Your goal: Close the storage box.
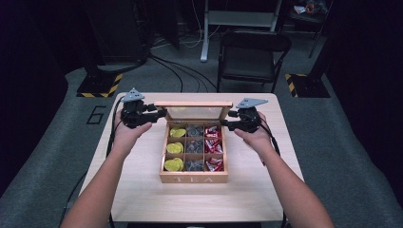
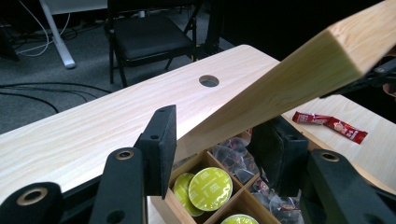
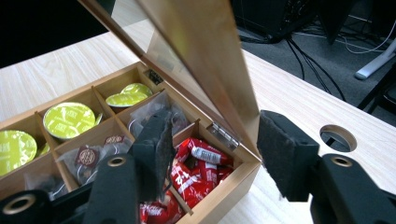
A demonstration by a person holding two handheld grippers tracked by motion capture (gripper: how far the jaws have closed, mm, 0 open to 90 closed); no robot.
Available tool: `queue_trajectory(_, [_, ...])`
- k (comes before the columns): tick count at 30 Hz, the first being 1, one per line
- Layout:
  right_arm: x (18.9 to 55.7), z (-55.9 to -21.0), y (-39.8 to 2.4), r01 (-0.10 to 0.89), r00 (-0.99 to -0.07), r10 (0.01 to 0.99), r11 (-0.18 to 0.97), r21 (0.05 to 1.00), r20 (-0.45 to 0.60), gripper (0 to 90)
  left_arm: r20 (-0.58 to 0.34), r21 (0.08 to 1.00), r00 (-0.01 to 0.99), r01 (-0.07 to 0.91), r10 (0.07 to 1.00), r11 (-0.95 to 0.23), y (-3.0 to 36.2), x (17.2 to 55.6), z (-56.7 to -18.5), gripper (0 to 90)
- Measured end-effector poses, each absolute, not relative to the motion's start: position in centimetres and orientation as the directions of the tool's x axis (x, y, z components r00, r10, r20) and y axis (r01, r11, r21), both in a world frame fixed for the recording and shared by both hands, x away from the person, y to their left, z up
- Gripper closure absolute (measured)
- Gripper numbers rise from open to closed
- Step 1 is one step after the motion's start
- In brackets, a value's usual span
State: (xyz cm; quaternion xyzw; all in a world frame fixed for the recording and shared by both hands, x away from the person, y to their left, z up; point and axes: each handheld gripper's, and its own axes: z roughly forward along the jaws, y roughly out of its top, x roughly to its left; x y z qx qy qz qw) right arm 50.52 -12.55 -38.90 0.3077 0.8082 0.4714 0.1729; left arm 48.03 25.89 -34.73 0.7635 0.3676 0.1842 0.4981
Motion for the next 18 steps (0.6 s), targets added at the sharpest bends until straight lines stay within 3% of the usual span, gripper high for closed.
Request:
queue_trajectory(10, [48.9, -38.9, -12.9, 0.323, -0.769, 0.638, 0.366, 0.873, 0.017, 40.9, -0.085, 0.9, 0.669, 0.37, 0.738, -0.231, 25.9, 47.1, -34.9, 50.3])
queue_trajectory(18, [47.5, -38.4, -13.2, 0.298, -0.769, 0.64, 0.37, 0.88, -0.008, 46.8, -0.086, 0.905, 0.679, 0.359, 0.729, -0.227, 25.9, 46.2, -35.3, 49.7])
